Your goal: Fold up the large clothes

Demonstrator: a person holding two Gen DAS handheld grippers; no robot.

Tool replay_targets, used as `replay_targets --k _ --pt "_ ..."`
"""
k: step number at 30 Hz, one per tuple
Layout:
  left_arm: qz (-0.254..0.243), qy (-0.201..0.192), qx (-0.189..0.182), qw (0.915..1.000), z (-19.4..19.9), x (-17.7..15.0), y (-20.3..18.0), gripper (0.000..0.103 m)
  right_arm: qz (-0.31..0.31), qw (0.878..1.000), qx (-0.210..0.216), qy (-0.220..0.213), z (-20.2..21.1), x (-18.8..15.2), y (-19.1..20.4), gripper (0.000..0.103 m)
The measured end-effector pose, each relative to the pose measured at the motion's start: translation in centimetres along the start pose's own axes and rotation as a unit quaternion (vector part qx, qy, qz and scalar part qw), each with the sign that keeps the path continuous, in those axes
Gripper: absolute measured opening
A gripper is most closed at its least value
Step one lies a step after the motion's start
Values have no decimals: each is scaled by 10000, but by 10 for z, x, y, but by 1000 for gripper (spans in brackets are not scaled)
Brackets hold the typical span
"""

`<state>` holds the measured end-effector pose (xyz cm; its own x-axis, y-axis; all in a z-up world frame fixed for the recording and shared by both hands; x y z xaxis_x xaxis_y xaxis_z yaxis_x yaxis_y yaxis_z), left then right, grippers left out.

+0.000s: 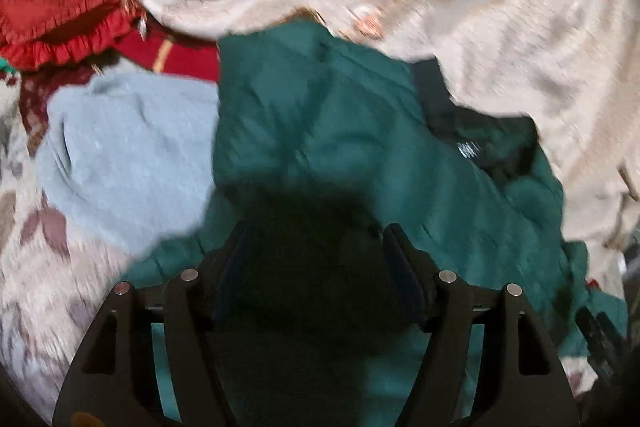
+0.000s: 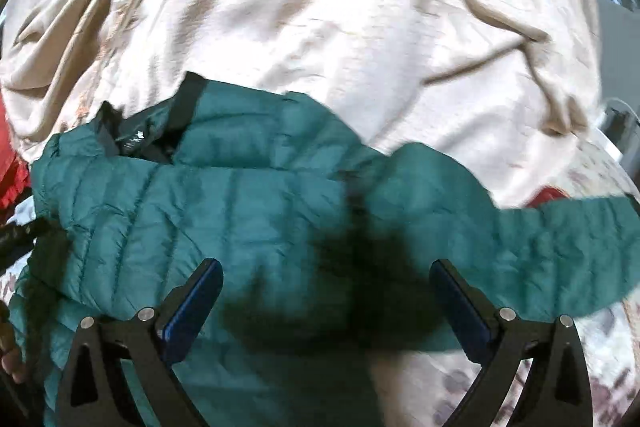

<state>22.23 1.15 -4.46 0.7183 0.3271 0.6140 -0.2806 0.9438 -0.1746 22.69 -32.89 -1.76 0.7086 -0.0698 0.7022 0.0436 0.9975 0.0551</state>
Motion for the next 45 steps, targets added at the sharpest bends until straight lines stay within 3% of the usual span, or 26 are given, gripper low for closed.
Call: replay_targets --k 4,8,10,13,15,17,20,24,26,29,32,35,39,45 --pt "-328 -5 43 9995 23 -23 -6 69 -333 9986 -392 110 32 -28 -49 102" --pt "-238 158 -77 9996 38 -40 5 69 -772 9927 -880 -275 89 -36 -113 102" --pt "-110 168 -239 9995 48 -47 10 73 -970 9887 -965 -604 119 -43 -153 102" --pt "-210 -11 -188 9996 53 -46 10 75 -1279 9796 -1433 -592 139 -57 -229 102" --pt "-176 -200 -147 9995 56 -42 9 75 -1781 9723 -1416 -540 144 -69 -278 102" --pt "-179 -299 -36 9994 53 -39 7 76 -2205 9679 -1092 -518 139 -79 -315 102" --pt "-184 -256 76 9995 42 -31 4 76 -2156 9732 -723 -350 117 -82 -337 100" --pt "-34 -142 319 9994 23 -19 2 76 -1613 9800 -1100 -394 102 -71 -330 89" --pt "16 -124 422 9990 18 -16 3 76 -1483 9841 -922 -320 94 -63 -325 45" --pt "120 -61 512 9986 14 -13 9 76 -1062 9878 -1065 -400 94 -56 -304 37" --pt "199 19 527 9984 12 -13 14 76 -1029 9896 -850 -546 100 -52 -286 28" --pt "214 67 533 9983 13 -16 15 76 -941 9912 -623 -690 105 -47 -253 26" --pt "212 89 467 9986 13 -18 14 76 -691 9943 -169 -790 100 -34 -189 24" --pt "299 68 417 9987 14 -13 18 76 -226 9928 865 -803 67 -16 -57 24"
Point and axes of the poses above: each gripper's, at about its wrist camera, not at the fingertips, and z roughly against the way its jaws point, y to its left, x to its top, the point moved 1 cm from there along -z, roughly the way its jaws point, and after that the axes turned 11 degrees about x, right-handed, at the moved point
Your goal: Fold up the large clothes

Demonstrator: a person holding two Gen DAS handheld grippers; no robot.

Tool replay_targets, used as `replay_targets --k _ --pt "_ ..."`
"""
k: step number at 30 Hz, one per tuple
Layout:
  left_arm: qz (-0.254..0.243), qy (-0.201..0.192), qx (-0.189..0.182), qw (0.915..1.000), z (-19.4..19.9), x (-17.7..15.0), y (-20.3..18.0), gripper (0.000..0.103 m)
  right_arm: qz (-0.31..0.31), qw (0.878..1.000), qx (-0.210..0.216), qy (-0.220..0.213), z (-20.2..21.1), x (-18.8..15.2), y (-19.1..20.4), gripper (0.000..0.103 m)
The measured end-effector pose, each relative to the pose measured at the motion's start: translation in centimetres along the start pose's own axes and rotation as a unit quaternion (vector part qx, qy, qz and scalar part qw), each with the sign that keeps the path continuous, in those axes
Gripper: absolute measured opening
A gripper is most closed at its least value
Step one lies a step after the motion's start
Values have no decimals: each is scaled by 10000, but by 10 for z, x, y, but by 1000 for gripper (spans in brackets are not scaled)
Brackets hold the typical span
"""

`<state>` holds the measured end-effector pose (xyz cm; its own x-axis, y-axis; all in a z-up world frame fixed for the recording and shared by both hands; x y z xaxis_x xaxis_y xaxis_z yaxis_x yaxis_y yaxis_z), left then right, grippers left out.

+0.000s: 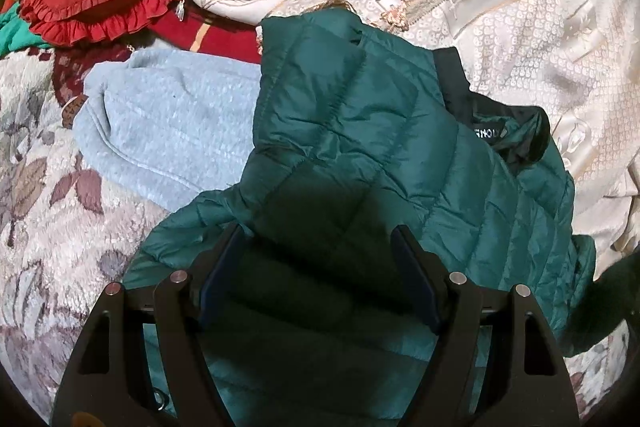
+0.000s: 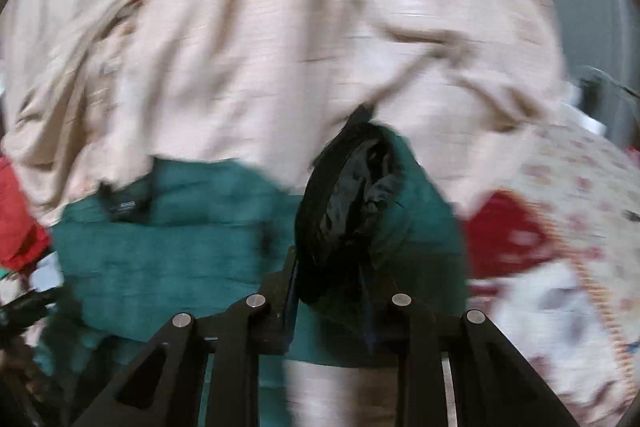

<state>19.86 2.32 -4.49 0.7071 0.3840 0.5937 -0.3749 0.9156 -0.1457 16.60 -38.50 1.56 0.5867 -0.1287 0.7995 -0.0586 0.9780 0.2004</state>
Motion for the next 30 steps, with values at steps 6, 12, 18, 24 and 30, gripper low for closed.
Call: replay_targets --k 6,12,18,24,30 --pt "77 61 -23 9999 -4 4 1 76 267 9950 899 338 -68 -27 94 24" --pt "-84 56 -100 9999 -6 4 -10 76 613 9932 801 585 -87 -45 115 24" --pt "-95 177 -166 9997 -8 2 -12 76 1181 9880 -895 -440 -32 -32 73 103" --pt "-152 238 -109 9995 -10 -1 -13 76 260 9886 -1033 1069 -82 -51 -5 86" --pt "-107 240 -116 9996 -10 0 -12 76 -33 9992 -202 344 -50 -28 2 23"
Point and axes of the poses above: each gripper's, at about its wrist camera, not at the fingertips, and z roughly against the way its jaws point, y to its left, x to its top, the point moved 1 cm from there along -z, roughly the way its jaws point, and after that the axes turned 11 degrees about x, right-handed, at the moved point
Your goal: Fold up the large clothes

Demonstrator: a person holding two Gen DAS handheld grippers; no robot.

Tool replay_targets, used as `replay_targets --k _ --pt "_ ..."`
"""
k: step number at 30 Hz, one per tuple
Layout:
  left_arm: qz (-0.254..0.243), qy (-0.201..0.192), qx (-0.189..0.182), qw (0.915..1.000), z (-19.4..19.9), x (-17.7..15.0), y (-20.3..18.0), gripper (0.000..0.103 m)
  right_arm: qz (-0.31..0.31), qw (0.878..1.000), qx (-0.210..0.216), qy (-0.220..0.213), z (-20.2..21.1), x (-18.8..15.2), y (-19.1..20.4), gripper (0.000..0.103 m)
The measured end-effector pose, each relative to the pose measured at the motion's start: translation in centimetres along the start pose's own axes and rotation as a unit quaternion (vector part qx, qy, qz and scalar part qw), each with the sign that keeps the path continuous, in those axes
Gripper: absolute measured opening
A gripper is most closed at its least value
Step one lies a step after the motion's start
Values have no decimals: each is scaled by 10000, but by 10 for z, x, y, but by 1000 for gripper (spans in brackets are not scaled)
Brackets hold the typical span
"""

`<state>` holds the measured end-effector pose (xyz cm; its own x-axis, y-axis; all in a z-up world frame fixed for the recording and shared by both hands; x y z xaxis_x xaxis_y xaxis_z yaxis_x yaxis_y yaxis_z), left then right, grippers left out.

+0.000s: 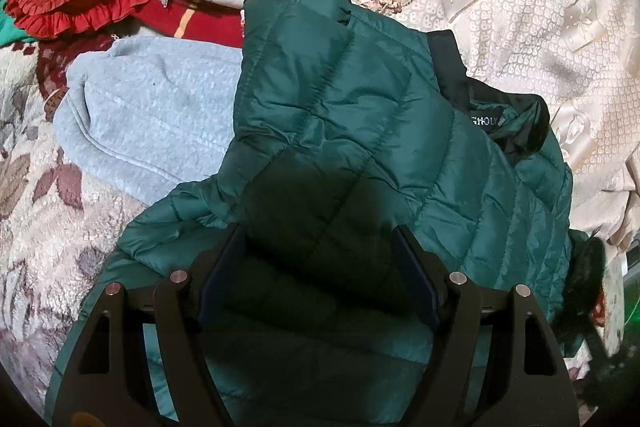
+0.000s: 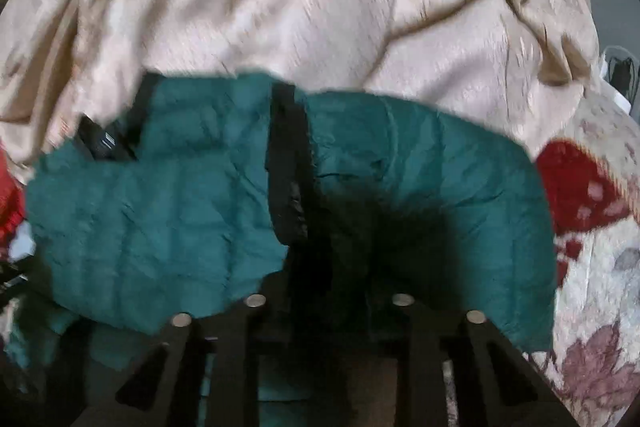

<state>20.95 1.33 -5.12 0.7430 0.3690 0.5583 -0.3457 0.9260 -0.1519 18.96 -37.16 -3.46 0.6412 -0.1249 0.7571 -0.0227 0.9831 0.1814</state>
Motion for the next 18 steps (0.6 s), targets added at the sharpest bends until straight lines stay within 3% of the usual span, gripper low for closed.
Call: replay_targets --k 4,9,11,12,14,15,17,18 --pt "1 2 -20 10000 0 0 0 76 324 9960 803 -203 14 4 45 23" --pt "-54 -12 -36 10000 1 0 -2 76 720 9774 1980 148 -5 -10 110 23" --pt "-75 -25 -91 9999 2 -1 -3 76 832 9739 2077 391 -22 -24 128 24" --pt "-88 -37 -128 9999 2 -1 -4 76 861 9736 2050 514 -28 -27 131 27" --pt "-125 -78 -241 9996 4 -1 -6 76 958 9736 1982 605 -34 -30 137 54" --pt "-145 -93 -285 9994 5 -1 -7 76 964 9722 2068 520 -29 -30 138 59" --pt "-185 -119 -402 9989 7 -1 -11 76 991 9723 2081 391 -18 -28 138 79" --pt "-198 -127 -470 9986 7 -2 -13 76 981 9720 2101 384 -14 -28 139 80"
Point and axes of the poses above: each gripper's, at about its wrist camera, not at the fingertips, and z roughly against the way its jaws point, y to its left, x to its top, the point moved 1 cm from there along -z, roughly the way its jaws point, and after that the axes turned 11 degrees about x, right-handed, at the moved point
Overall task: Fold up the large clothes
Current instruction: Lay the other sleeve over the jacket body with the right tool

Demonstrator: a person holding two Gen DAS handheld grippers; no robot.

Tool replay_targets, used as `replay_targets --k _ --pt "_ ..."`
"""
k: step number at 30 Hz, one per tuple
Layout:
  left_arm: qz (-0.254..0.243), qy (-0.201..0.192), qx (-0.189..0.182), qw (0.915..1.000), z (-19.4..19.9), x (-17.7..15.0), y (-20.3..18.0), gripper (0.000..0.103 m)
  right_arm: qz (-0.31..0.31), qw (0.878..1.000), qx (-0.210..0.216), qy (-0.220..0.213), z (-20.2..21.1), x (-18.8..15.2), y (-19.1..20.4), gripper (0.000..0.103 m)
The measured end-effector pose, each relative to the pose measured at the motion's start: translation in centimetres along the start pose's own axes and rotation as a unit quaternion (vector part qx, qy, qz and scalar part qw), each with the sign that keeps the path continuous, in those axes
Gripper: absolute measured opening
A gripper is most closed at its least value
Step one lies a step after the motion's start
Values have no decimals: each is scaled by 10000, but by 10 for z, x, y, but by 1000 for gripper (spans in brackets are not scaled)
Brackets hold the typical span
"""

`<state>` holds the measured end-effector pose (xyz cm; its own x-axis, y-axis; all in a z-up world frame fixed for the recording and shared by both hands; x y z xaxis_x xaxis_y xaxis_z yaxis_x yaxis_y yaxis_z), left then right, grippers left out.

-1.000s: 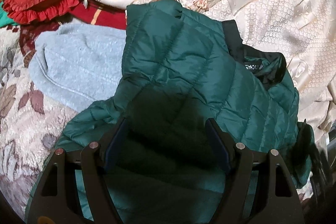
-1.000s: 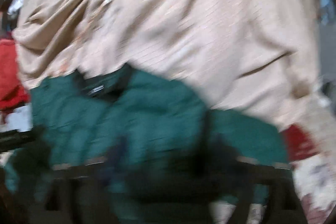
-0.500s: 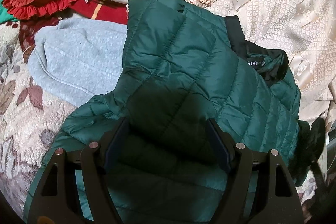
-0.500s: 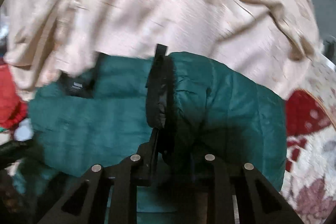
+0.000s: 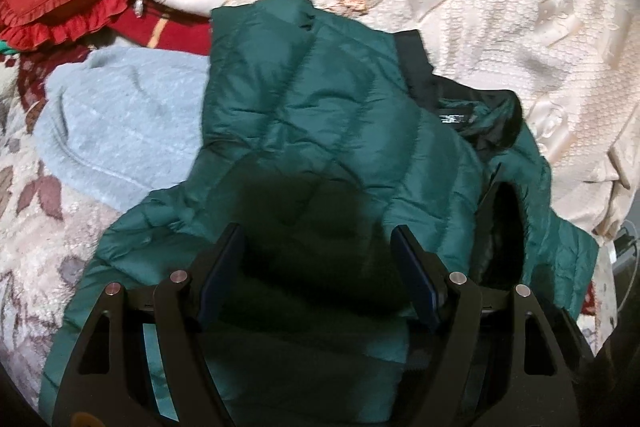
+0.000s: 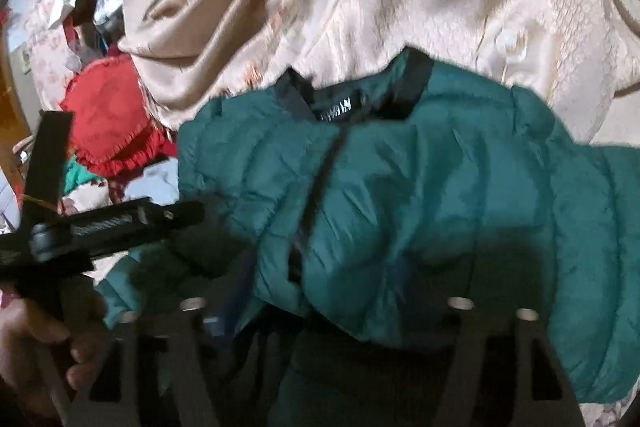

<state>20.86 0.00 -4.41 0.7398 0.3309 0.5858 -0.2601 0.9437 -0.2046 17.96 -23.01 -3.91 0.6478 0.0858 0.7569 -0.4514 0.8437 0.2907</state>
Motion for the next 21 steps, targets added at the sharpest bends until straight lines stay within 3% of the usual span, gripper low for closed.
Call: replay_targets --k 2,5,8,11,13,16,18,21 --pt "5 -15 -116 9999 1 0 -4 76 -27 9997 -197 128 8 2 3 80" --pt "-109 -108 -546 9984 10 -2 -17 76 -144 9916 -1145 582 25 -1 -4 80" --pt "-603 -194 -1085 9921 21 -12 -43 76 -418 9795 -1683 1019 45 -24 -16 80" --pt "-1218 -131 -1628 9790 26 -27 -80 79 -1007 9701 -1531 1591 50 -57 -28 80" --pt "-1570 -127 -1808 9708 26 -35 -101 79 -949 9664 -1593 1778 50 -71 -29 81" --pt "-1771 -271 -1720 9687 21 -38 -121 79 -378 9653 -1795 1862 43 -77 -24 100" --pt "-1863 -160 -1718 9672 12 -40 -129 79 -153 9670 -1820 1777 41 -81 -24 103" --pt "-1898 -41 -1669 9675 -2 -41 -133 78 -284 9679 -1713 1819 39 -80 -31 103"
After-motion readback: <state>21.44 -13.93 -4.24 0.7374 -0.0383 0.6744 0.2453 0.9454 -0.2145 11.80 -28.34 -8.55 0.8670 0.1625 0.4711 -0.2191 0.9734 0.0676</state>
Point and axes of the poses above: each gripper's, at about its wrist camera, not at the fingertips, and z roughly against the way its jaws point, y to its left, x to its top, the point moved 1 cm from there along -z, roughly the way its jaws point, and after that the axes turned 11 degrees about x, right-handed, at the moved point
